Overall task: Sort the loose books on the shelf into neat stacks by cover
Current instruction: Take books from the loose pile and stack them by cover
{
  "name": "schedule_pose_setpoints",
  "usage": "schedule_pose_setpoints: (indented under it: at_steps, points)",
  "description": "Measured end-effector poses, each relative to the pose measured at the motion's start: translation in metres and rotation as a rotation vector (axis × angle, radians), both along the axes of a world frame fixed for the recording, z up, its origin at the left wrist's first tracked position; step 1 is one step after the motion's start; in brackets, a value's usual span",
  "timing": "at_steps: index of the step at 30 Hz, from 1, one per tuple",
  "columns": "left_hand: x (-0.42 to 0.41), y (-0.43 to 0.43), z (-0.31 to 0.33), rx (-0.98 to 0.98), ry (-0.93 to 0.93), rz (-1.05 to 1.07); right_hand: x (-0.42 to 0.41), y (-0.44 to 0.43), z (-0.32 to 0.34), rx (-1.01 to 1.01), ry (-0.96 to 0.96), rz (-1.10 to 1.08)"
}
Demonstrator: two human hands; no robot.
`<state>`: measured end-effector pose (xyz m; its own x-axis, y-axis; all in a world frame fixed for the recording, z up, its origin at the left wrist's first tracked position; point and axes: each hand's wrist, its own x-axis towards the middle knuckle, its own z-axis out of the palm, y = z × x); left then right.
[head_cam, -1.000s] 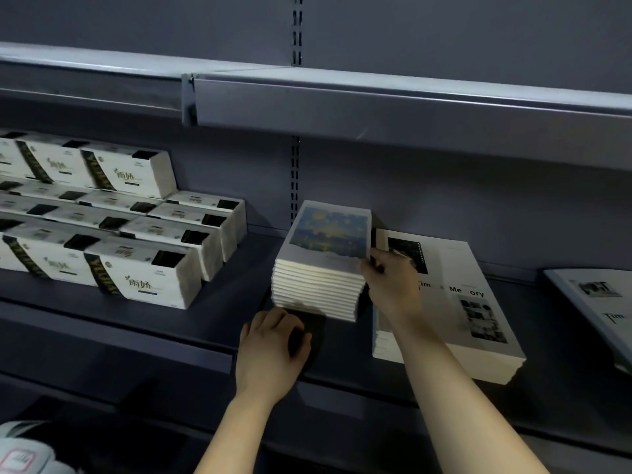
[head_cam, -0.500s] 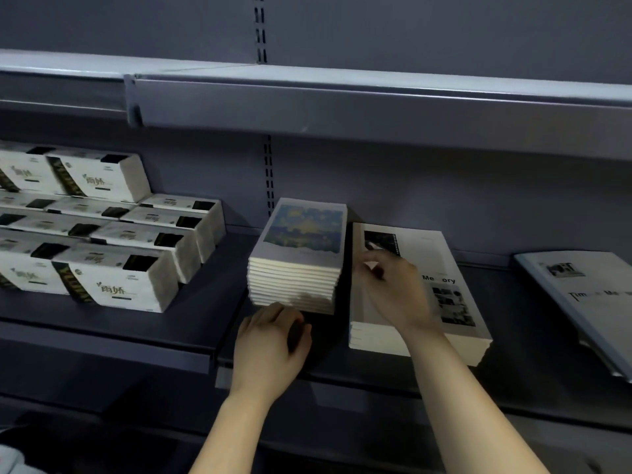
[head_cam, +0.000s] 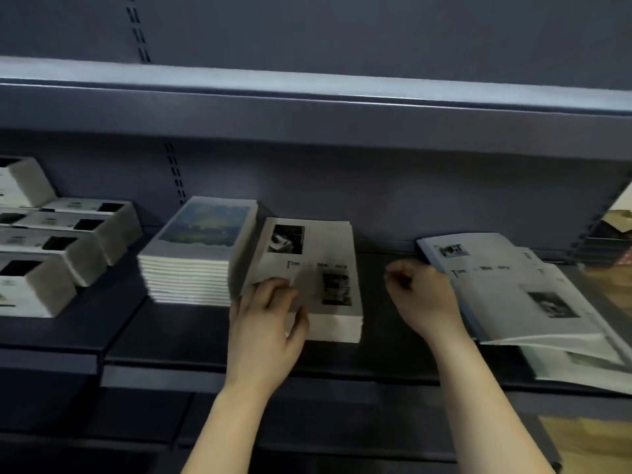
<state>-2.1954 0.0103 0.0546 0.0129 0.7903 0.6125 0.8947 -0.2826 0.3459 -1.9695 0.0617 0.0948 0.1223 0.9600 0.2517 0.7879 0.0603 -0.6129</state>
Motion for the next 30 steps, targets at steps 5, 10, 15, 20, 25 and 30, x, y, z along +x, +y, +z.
schedule_pose_setpoints:
  at_steps: [5, 10, 15, 20, 25, 30]
  points:
    - [0.062, -0.007, -0.003, -0.017, 0.030, -0.055, 0.078, -0.007, -0.004, -0.039, -0.022, -0.129]
    - [0.117, -0.009, -0.009, -0.022, 0.021, -0.116, 0.148, -0.012, -0.009, -0.029, -0.047, -0.243]
    - [0.155, -0.009, -0.023, -0.078, 0.026, -0.164, 0.198, -0.018, -0.013, -0.051, -0.163, -0.287]
    - [0.174, -0.002, -0.042, -0.162, 0.071, -0.139, 0.226, -0.021, -0.016, -0.141, -0.244, -0.347]
    - [0.182, 0.004, -0.057, -0.229, 0.084, -0.112, 0.240, -0.025, -0.012, -0.229, -0.036, -0.415]
    - [0.186, 0.011, -0.067, -0.255, 0.110, -0.083, 0.244, -0.027, -0.015, -0.245, 0.004, -0.379]
